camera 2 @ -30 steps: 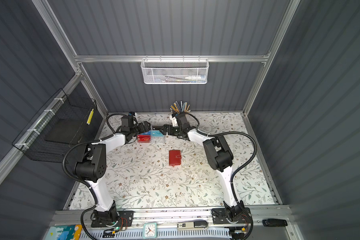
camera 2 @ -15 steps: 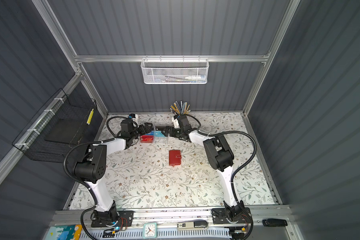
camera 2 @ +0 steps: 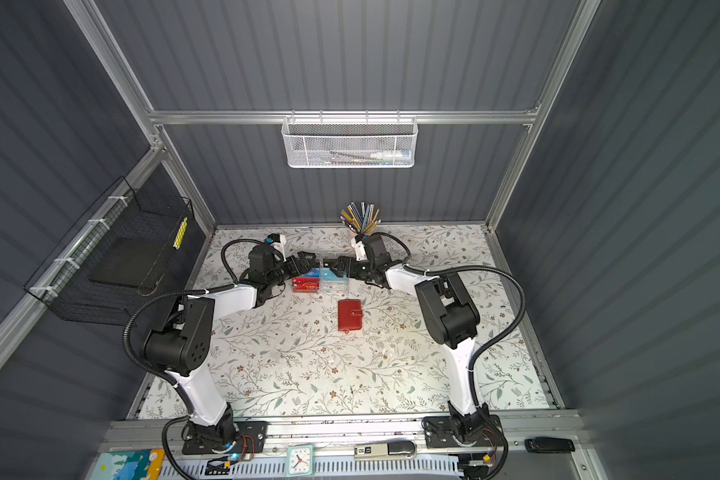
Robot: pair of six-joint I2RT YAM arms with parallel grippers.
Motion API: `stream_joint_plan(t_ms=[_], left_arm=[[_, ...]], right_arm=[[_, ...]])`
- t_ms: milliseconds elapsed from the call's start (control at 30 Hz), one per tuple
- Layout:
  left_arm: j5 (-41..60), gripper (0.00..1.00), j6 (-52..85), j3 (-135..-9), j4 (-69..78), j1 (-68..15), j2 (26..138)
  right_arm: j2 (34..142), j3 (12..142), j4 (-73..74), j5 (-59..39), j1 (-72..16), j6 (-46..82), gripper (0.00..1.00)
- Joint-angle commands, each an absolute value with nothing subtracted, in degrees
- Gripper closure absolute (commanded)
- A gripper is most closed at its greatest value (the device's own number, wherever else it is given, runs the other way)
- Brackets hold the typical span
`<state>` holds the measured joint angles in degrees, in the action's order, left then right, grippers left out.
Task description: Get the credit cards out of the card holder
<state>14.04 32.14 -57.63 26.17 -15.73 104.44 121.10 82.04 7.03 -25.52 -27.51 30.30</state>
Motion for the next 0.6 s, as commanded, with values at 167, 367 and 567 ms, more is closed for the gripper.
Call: stream_joint_plan(t_ms=[167, 367, 567], left_arm=[[13.7, 0.0, 32.8, -55.8, 18.6, -16.3, 100.9], [9.3, 0.0, 29.5, -56.8, 10.6, -16.1, 97.6], [6.2, 0.0, 28.3, -56.4, 5.6, -14.1, 94.0]], right_arm=[[120.7, 82.3, 8.3, -26.4, -26.8, 30.1, 0.01], [121.5, 84.5, 8.3, -27.9, -27.1, 31.7, 0.01], [122.5, 86.2, 8.1, -28.9, -28.1, 32.3, 0.01]])
